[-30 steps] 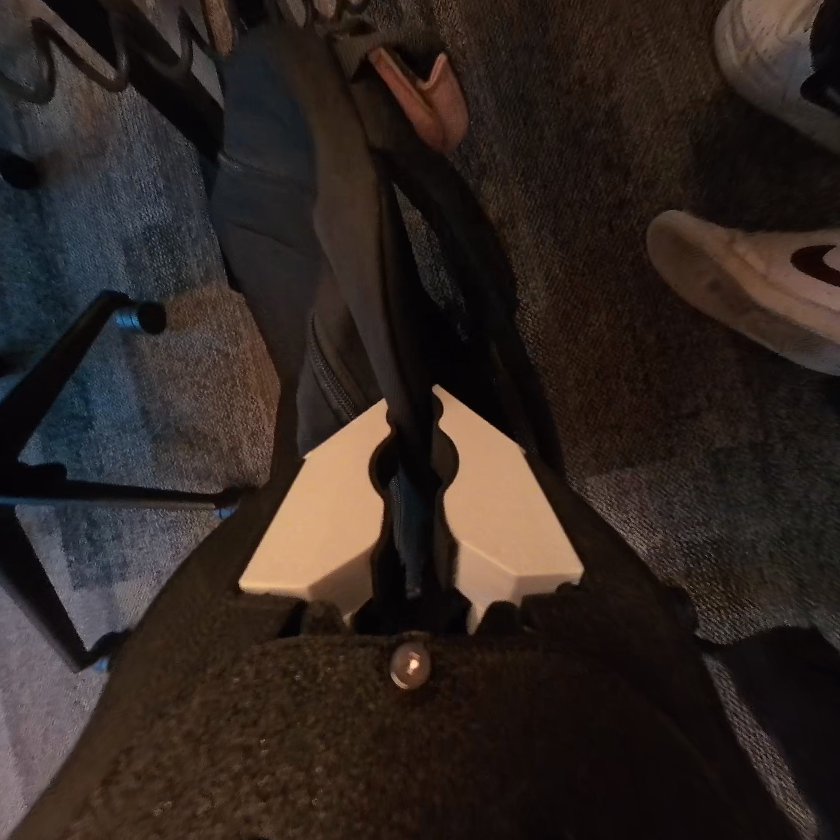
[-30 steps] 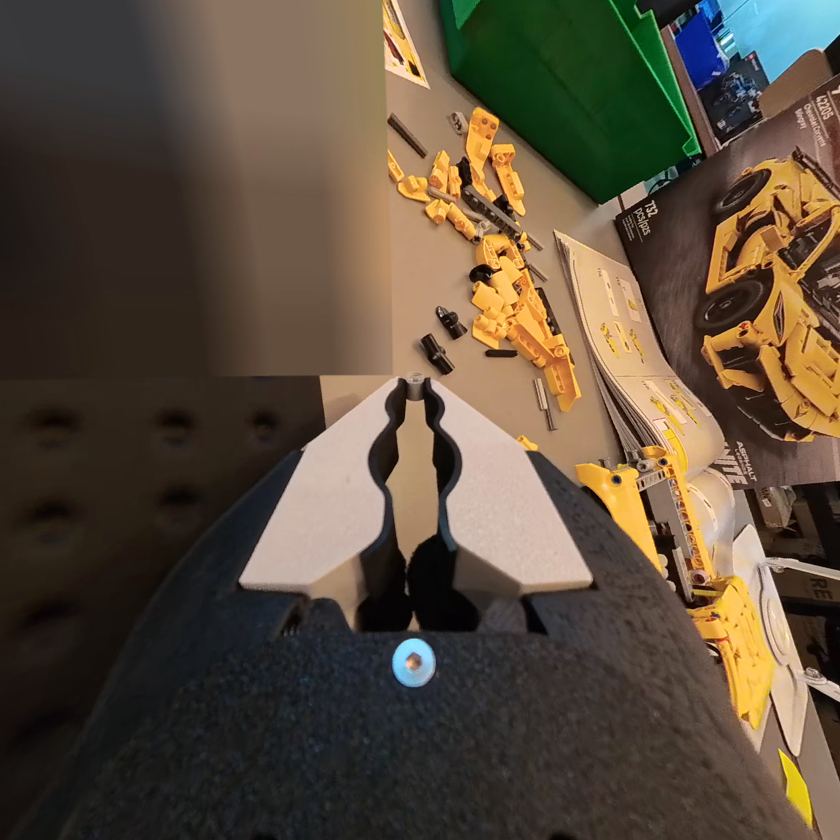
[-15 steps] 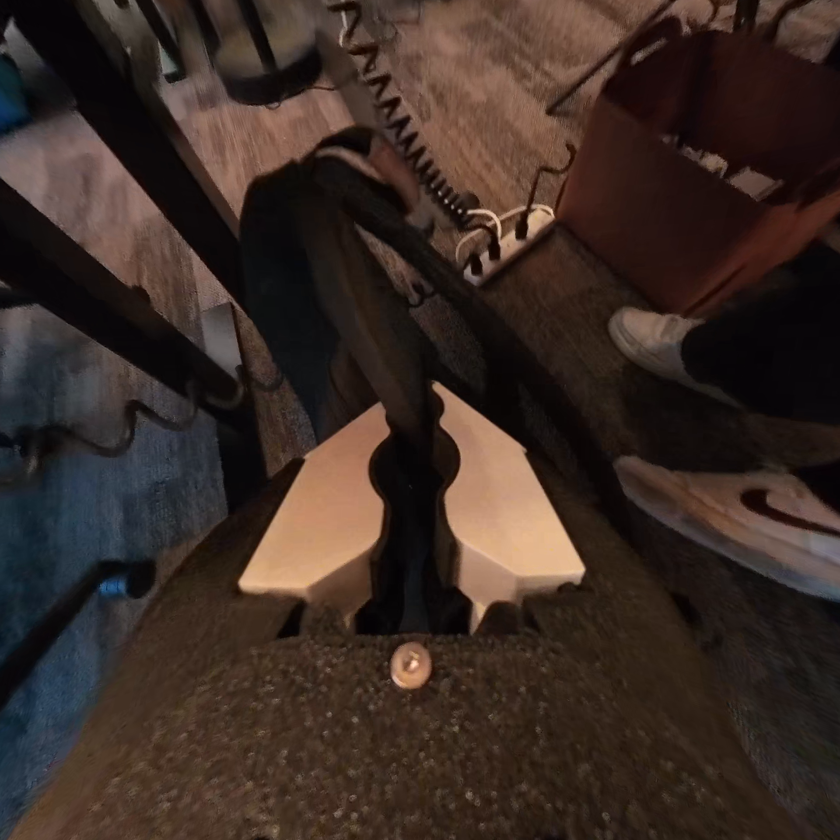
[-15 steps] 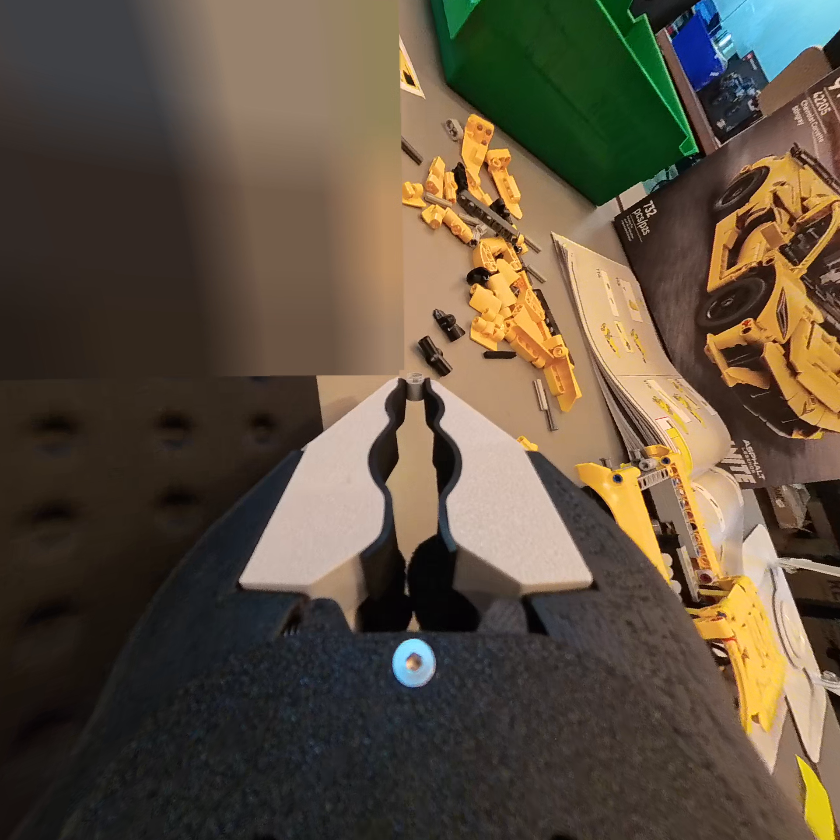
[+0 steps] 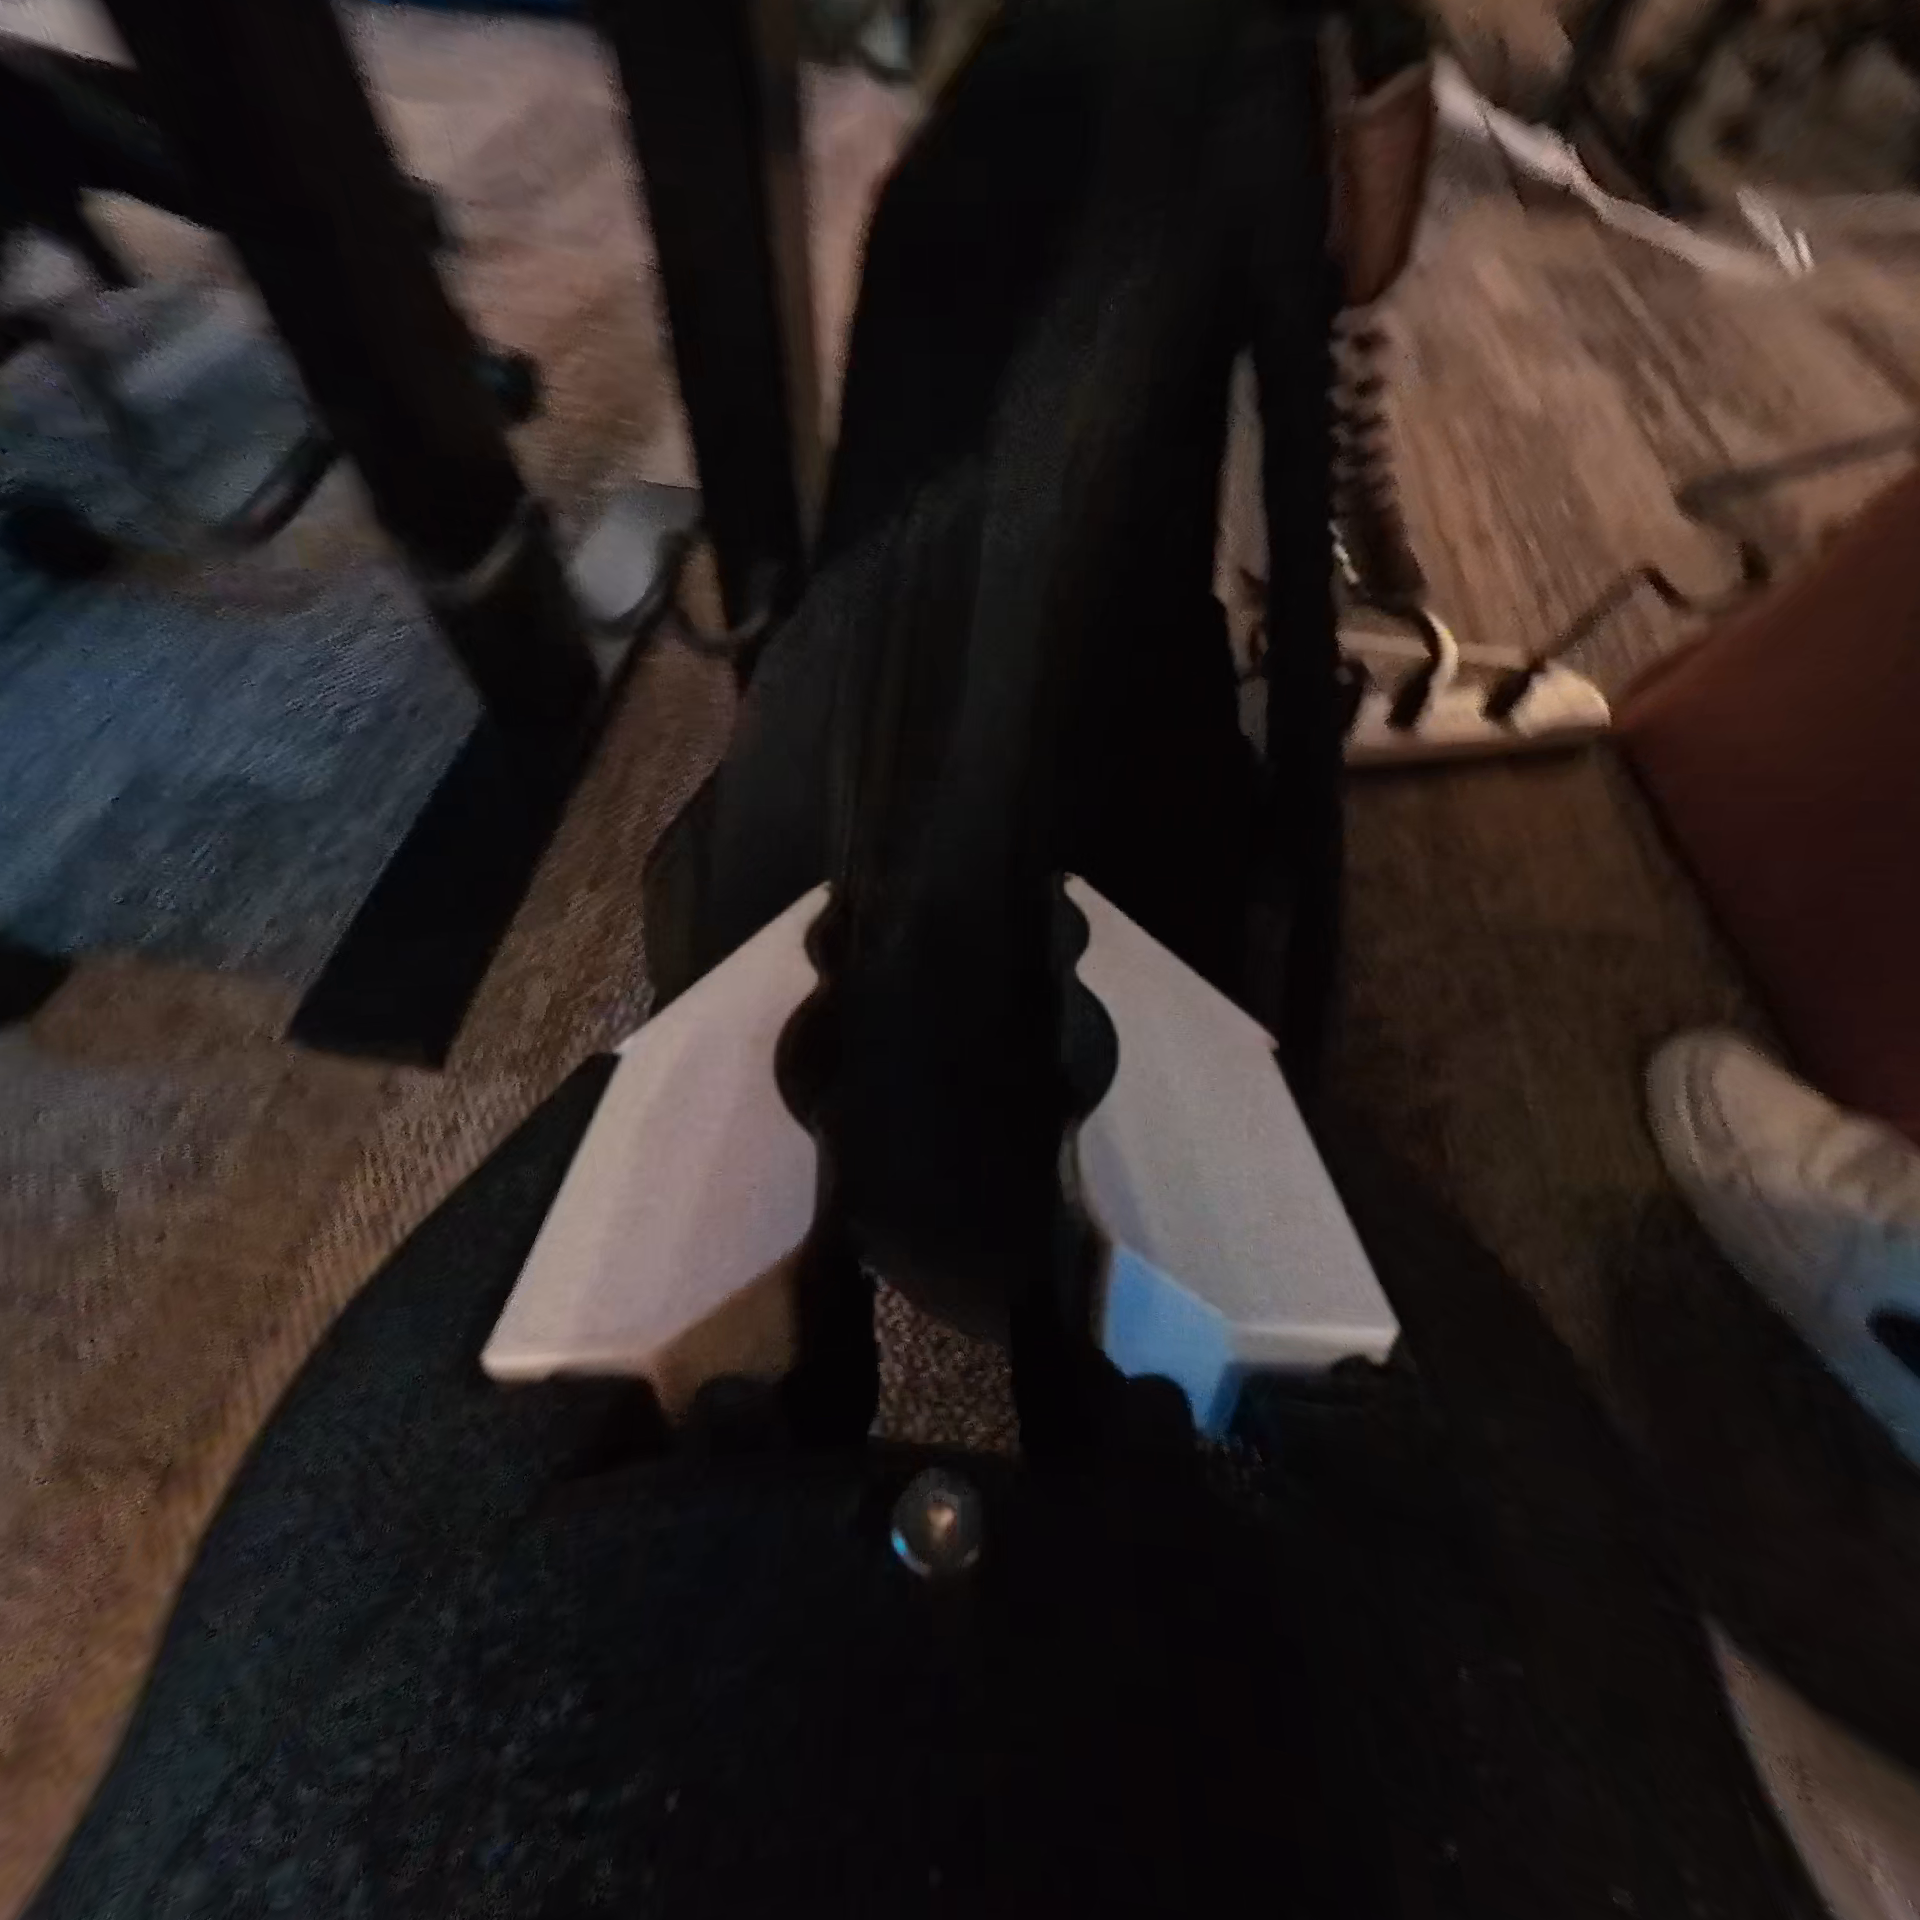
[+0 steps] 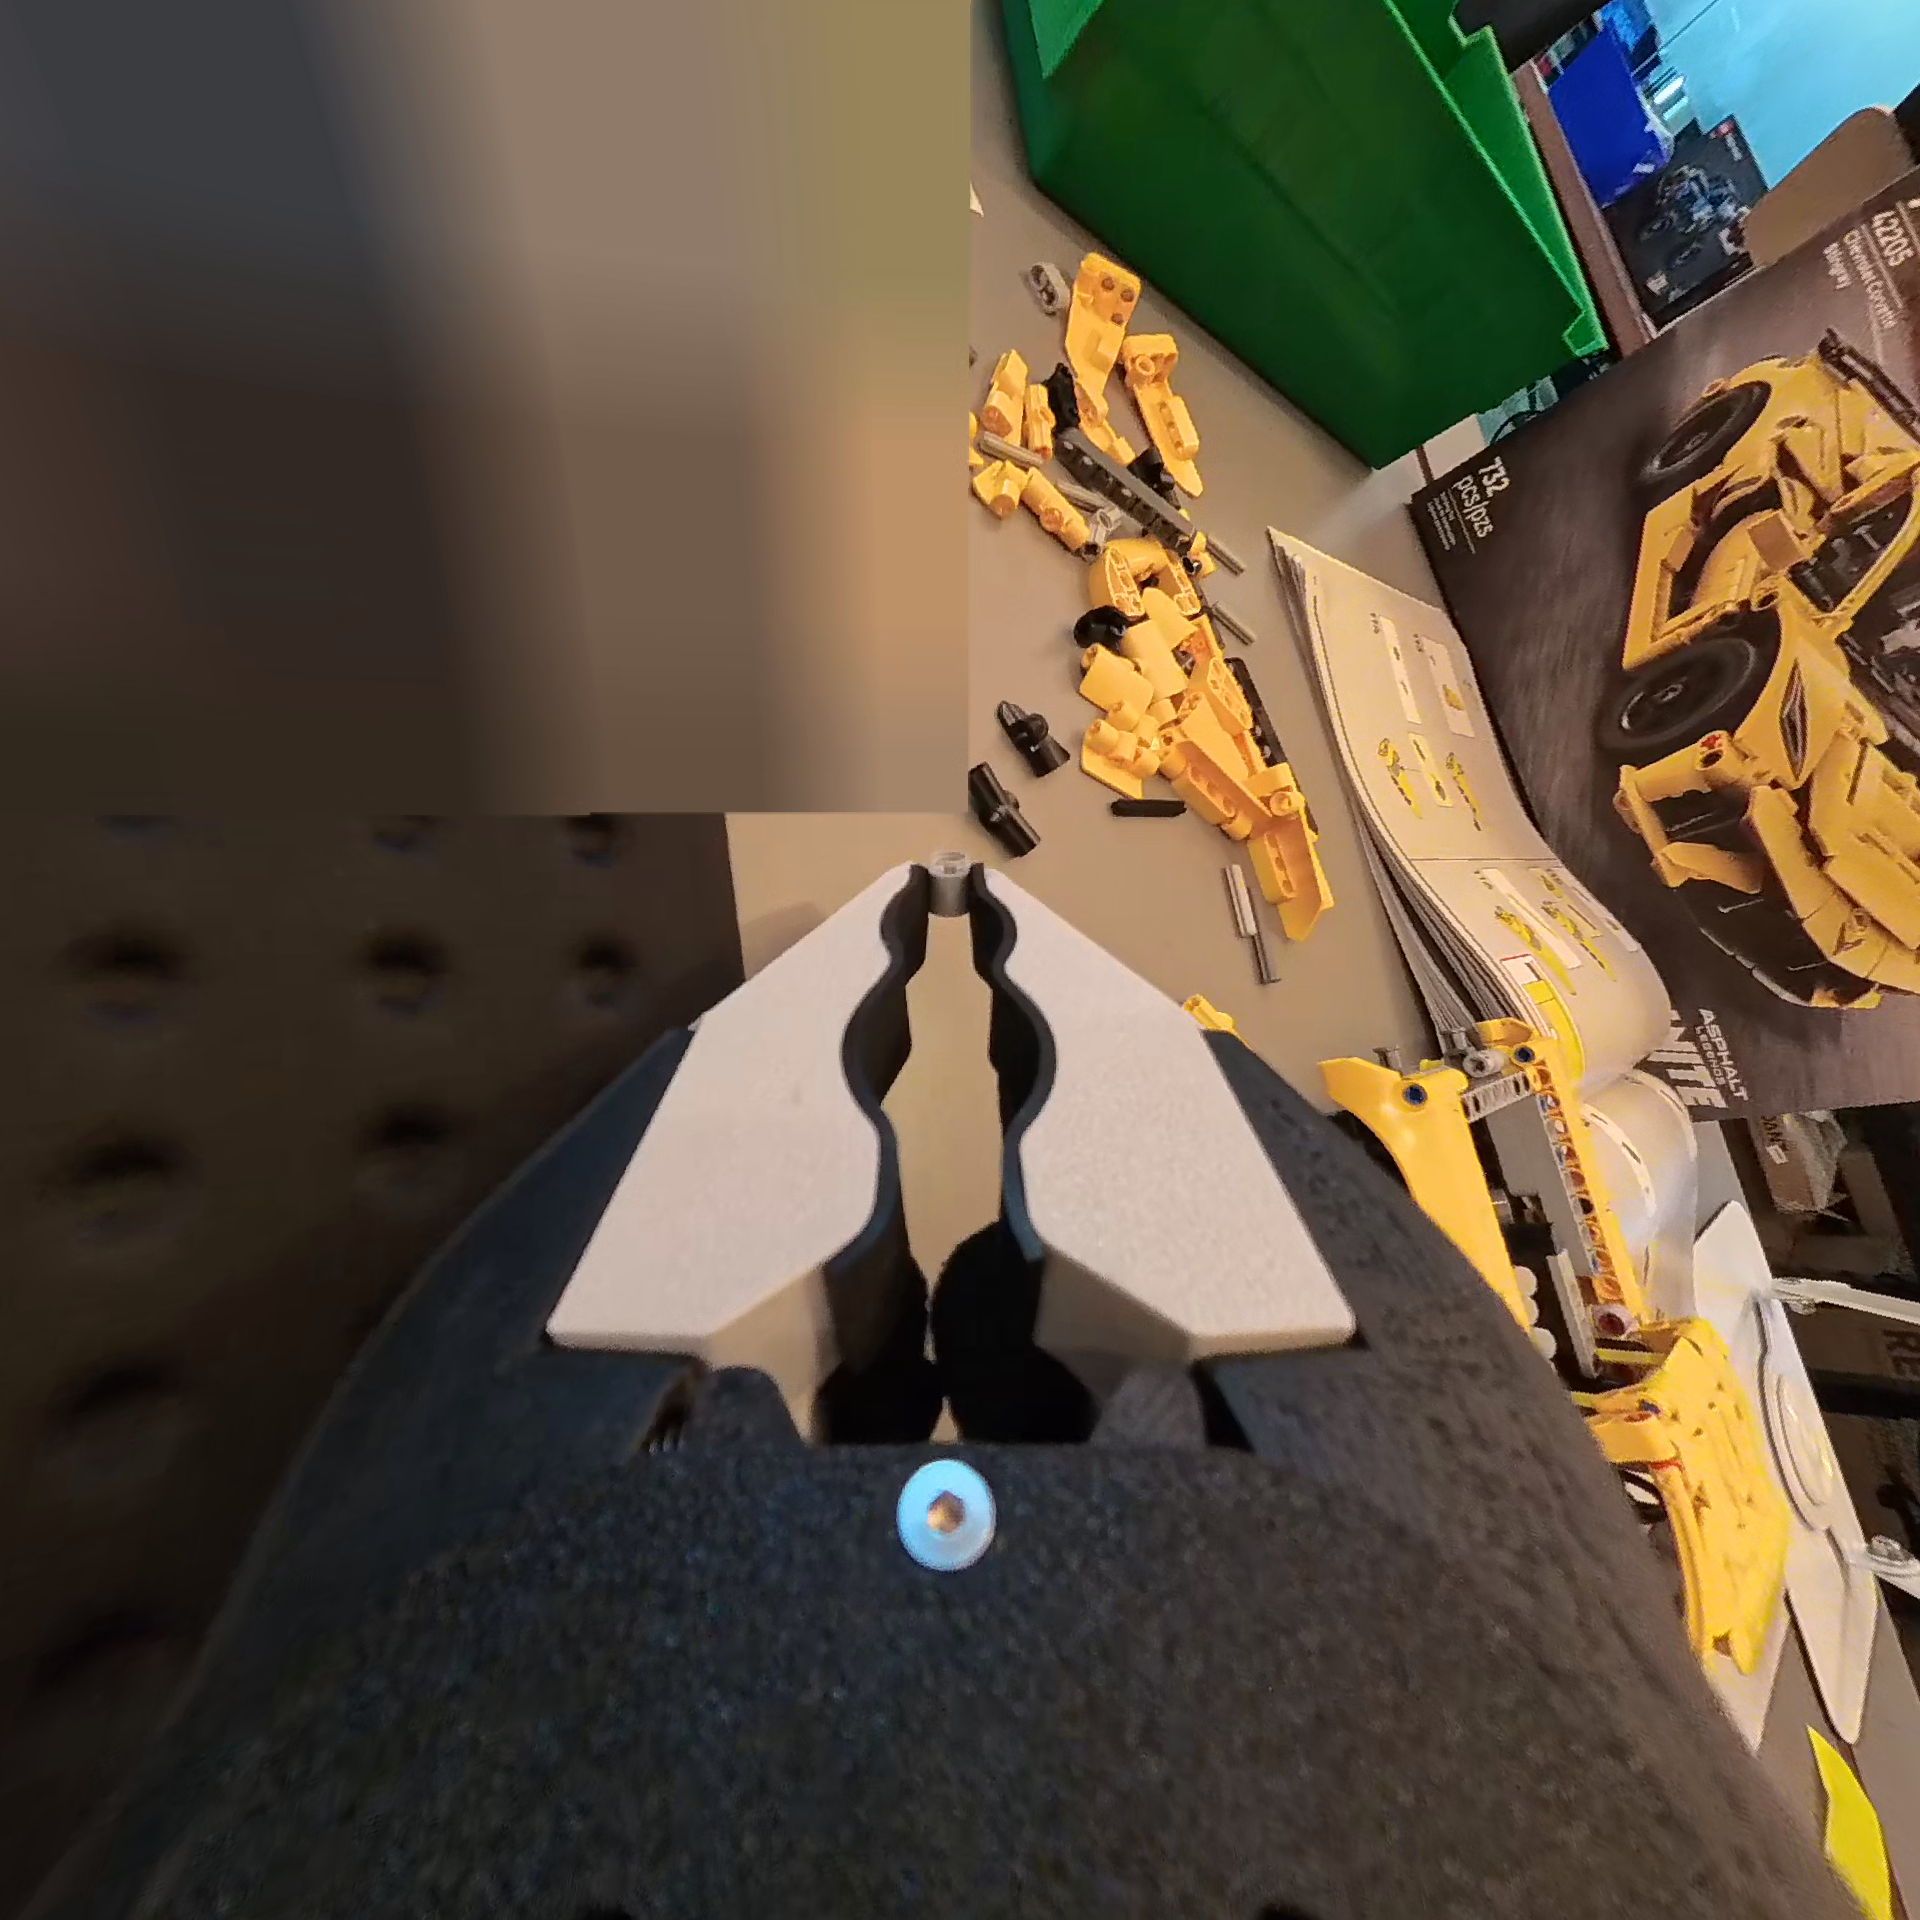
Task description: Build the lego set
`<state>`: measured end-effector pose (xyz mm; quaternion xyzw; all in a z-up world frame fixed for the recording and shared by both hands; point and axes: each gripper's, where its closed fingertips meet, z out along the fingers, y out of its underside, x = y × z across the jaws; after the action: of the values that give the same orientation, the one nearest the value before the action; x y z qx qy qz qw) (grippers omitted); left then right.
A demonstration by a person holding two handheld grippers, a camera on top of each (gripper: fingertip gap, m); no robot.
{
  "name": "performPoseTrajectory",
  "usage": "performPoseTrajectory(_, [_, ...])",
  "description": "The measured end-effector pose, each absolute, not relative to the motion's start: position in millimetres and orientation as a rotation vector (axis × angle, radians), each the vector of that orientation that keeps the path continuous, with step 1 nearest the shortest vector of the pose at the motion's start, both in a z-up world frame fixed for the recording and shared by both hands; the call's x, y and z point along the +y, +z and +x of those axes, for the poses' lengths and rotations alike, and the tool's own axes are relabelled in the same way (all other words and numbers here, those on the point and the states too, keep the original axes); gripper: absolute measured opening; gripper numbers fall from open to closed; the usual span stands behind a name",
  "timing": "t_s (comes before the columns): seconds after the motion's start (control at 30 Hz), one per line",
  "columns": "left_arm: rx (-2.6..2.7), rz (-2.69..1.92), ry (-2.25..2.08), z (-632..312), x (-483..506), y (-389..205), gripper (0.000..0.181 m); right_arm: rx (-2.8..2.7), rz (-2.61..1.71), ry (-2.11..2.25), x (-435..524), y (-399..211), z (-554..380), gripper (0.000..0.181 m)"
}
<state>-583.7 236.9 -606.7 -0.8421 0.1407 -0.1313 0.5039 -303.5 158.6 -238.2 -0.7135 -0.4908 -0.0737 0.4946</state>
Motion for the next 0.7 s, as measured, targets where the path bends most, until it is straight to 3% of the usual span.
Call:
performPoseTrajectory(0.07, [0.18,-1.984,-0.285,-586,192,-633,0.036,-1.189,-1.734,-0.172,158,-239,-304,0.006])
performPoseTrajectory(0.27, [0.372,-2.222,-0.483,-473,60,-806,0.028,-1.21,-1.718,-0.19,157,-239,-305,0.006])
performPoseTrajectory(0.47, [0.486,-2.33,-0.517,-407,73,-883,0.028,-1.202,-1.734,-0.159,157,-240,-305,0.006])
performPoseTrajectory(0.7, [0.589,-2.356,-0.516,-392,69,-932,0.028,-1.204,-1.733,-0.163,157,-240,-305,0.006])
